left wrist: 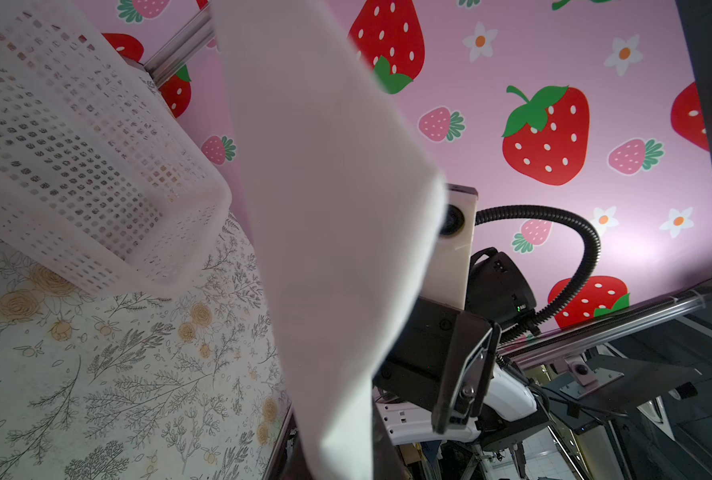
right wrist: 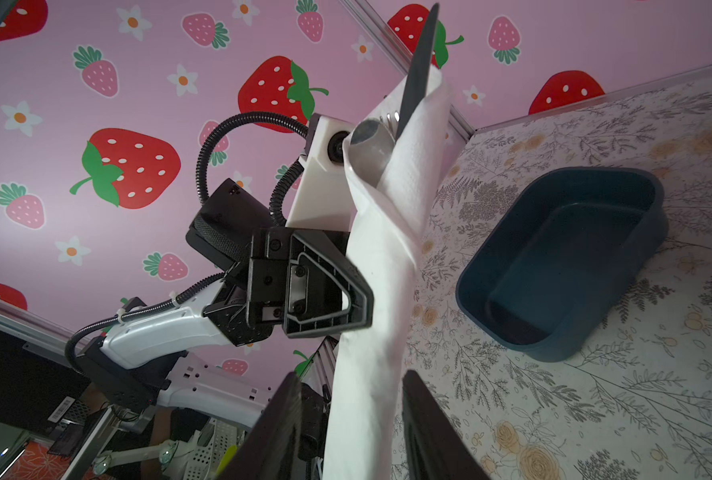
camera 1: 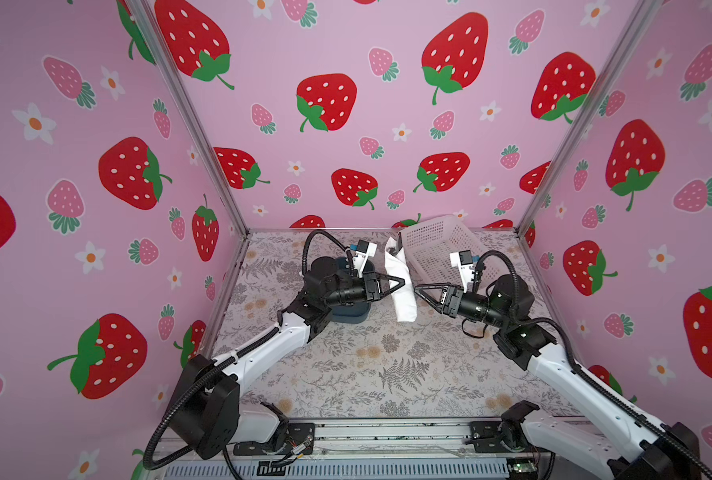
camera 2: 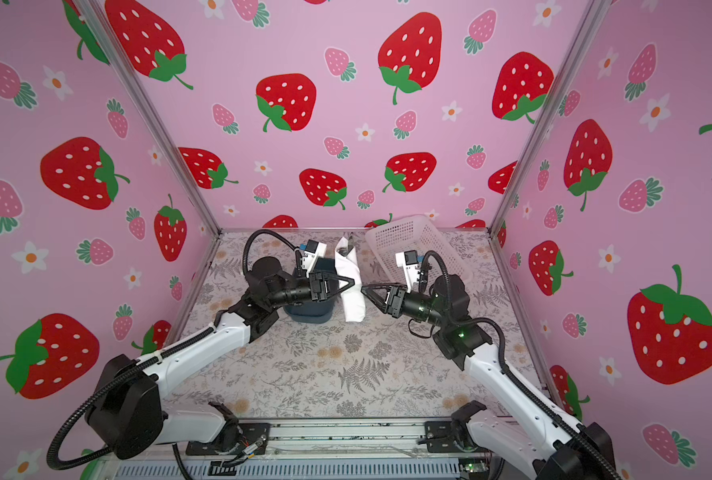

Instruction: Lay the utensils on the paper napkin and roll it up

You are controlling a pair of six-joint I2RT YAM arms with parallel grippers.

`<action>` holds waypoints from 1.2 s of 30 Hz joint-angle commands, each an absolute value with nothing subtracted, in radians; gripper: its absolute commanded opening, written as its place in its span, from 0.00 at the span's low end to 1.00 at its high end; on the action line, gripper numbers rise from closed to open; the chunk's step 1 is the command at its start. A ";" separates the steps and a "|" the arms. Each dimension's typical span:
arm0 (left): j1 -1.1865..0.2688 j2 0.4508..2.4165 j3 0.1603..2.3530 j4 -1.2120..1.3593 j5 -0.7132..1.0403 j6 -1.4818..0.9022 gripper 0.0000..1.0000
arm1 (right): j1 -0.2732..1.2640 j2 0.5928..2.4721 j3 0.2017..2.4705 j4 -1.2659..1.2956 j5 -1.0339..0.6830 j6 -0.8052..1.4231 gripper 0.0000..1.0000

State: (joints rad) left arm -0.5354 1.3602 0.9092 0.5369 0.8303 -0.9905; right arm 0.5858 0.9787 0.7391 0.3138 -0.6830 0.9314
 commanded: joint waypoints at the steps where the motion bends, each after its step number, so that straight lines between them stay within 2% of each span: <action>1: -0.508 1.334 0.935 0.549 0.879 -0.960 0.16 | 0.573 0.948 0.726 0.313 -0.644 0.936 0.43; 20: -0.293 1.366 0.951 0.475 1.042 -0.884 0.16 | 0.562 0.937 0.726 0.234 -0.594 0.904 0.43; 24: -0.283 1.365 0.963 0.442 1.052 -0.865 0.16 | 0.562 0.918 0.716 0.183 -0.521 0.878 0.43; 27: -0.282 1.362 0.962 0.444 1.052 -0.870 0.16 | 0.551 0.919 0.745 0.045 -0.391 0.799 0.43; 31: -0.283 1.352 0.957 0.461 1.052 -0.891 0.16 | 0.439 1.027 0.836 -0.180 -0.228 0.670 0.43; 36: -0.285 1.336 0.950 0.474 1.054 -0.912 0.16 | 0.204 1.165 0.922 -0.250 -0.238 0.572 0.46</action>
